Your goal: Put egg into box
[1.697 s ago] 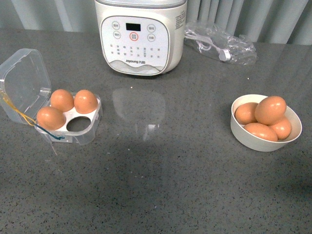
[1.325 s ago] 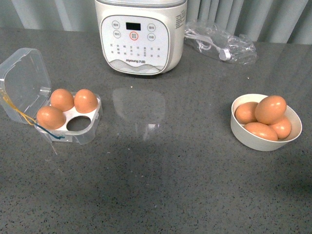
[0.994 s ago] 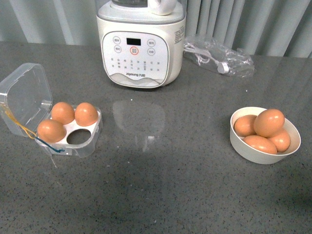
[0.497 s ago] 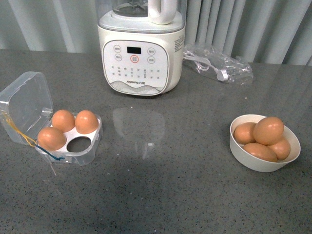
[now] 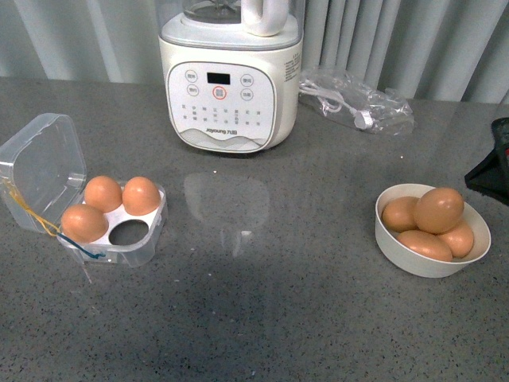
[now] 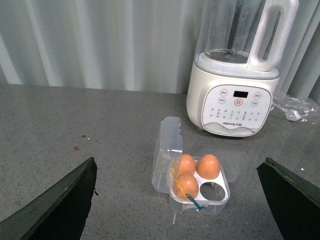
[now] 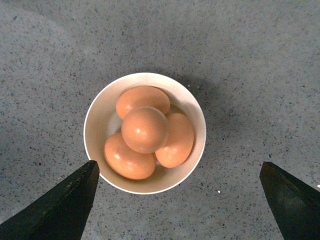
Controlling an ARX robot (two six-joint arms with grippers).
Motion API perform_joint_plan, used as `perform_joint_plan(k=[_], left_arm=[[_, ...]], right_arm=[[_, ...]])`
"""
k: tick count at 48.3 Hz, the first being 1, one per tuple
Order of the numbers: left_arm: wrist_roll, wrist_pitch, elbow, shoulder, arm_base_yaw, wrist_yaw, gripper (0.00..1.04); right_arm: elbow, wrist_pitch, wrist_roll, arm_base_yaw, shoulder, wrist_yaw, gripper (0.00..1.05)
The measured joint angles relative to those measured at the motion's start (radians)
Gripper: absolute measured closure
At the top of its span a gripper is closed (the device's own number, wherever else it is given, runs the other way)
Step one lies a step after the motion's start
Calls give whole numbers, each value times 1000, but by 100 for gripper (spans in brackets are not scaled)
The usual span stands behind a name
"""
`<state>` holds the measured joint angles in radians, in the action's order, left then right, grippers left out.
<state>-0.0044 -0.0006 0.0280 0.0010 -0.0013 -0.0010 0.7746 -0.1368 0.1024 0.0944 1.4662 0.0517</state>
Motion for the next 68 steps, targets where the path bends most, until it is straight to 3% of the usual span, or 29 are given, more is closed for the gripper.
perform_joint_plan(k=[28, 45, 62, 68], left_arm=[[0, 0, 0, 0, 0, 0, 7], [0, 0, 0, 0, 0, 0, 7], [0, 0, 0, 0, 0, 0, 7], [0, 0, 0, 0, 0, 0, 7]], right_arm=[[152, 53, 21, 42, 352, 6, 7], [164, 77, 30, 40, 365, 8, 60], [183, 65, 148, 82, 247, 19, 62], [220, 55, 220, 141, 197, 83, 62]])
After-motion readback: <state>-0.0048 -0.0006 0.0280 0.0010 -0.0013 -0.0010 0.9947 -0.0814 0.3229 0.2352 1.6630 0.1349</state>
